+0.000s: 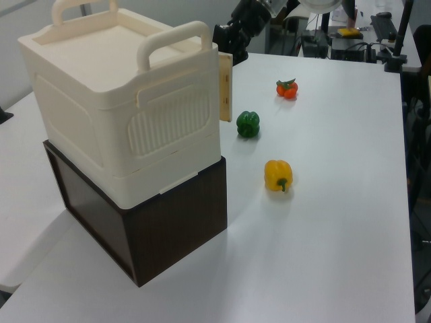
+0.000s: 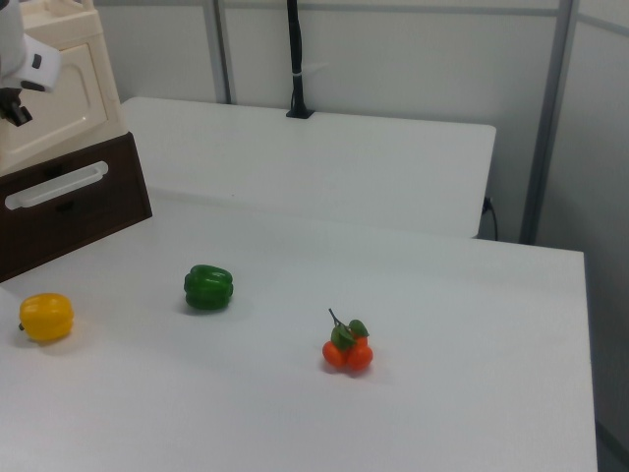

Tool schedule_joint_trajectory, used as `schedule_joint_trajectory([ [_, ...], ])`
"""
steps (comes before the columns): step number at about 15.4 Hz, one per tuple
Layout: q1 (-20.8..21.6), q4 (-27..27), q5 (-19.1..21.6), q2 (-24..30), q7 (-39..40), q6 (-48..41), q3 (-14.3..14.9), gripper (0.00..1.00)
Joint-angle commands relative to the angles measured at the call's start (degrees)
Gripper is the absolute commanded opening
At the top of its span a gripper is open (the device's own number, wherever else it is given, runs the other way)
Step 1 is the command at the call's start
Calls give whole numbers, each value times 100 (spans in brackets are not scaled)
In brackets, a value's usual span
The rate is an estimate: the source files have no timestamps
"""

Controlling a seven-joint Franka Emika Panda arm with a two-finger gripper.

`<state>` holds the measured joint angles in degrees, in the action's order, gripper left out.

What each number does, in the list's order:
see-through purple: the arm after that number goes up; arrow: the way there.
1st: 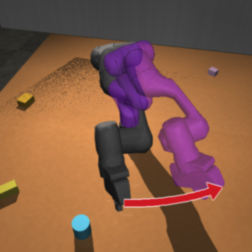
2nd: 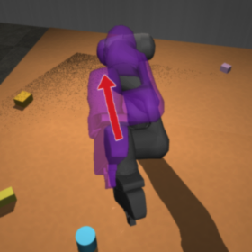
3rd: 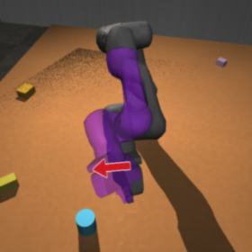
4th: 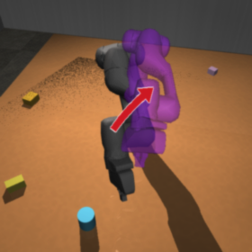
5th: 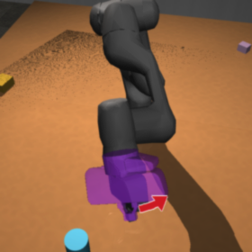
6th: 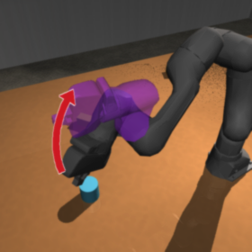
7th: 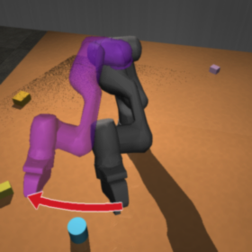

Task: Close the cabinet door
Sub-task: 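Push the cream door edge with the gripper, swinging it shut against the cabinet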

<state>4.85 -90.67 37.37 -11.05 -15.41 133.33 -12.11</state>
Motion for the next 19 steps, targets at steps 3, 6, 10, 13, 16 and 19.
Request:
schedule_joint_trajectory([
  [3,113,-65,25,-46,-112,561,-309,0],
  [6,148,-56,42,-55,-112,615,-354,0],
  [10,245,-91,34,-91,-112,1018,-485,0],
  [13,262,-91,34,-99,-112,1081,-512,0],
  [16,254,-100,25,-82,-103,1055,-512,0],
  [19,53,-292,16,172,-68,723,-494,0],
])
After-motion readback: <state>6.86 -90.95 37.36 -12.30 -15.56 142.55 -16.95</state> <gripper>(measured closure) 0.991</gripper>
